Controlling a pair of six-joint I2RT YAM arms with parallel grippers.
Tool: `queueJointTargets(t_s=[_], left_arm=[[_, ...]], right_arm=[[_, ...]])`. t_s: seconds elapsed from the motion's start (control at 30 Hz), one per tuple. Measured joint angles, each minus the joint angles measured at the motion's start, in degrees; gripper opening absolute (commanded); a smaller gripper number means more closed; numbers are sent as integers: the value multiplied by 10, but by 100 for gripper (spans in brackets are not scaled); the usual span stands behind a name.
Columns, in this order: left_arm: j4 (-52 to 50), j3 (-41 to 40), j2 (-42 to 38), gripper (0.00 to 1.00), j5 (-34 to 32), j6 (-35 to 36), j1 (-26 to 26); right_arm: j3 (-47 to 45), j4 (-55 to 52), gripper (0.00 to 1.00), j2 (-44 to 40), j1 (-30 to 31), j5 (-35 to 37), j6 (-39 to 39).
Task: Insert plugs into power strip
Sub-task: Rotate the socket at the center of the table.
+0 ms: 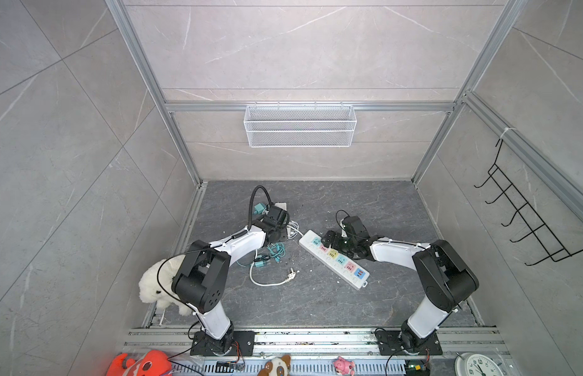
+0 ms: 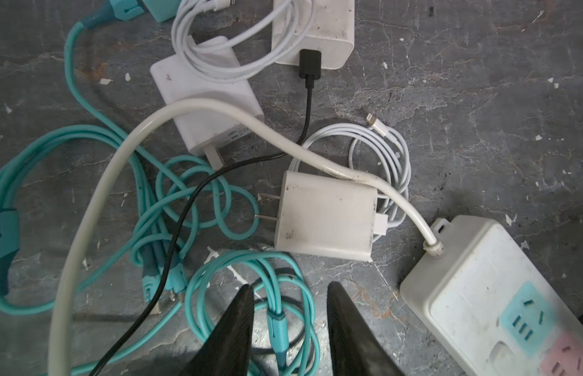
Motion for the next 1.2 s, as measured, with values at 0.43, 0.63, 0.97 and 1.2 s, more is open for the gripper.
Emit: queueJointTargets(t_s=[0.43,0.63,0.97,1.2], left_arm=[[-18,50,70,46,0,2,0],[-28,79,80,52,0,6,0],[-40,110,114,58,4,6,1],[-39,110,115,70,19,2,0]], right_arm=[[68,-123,97,18,10,32,-45],[59,-187,98,-13,10,75,-47],[13,-234,98,-122,10,122,-45],[-2,-247,99,-126,10,124,-45]])
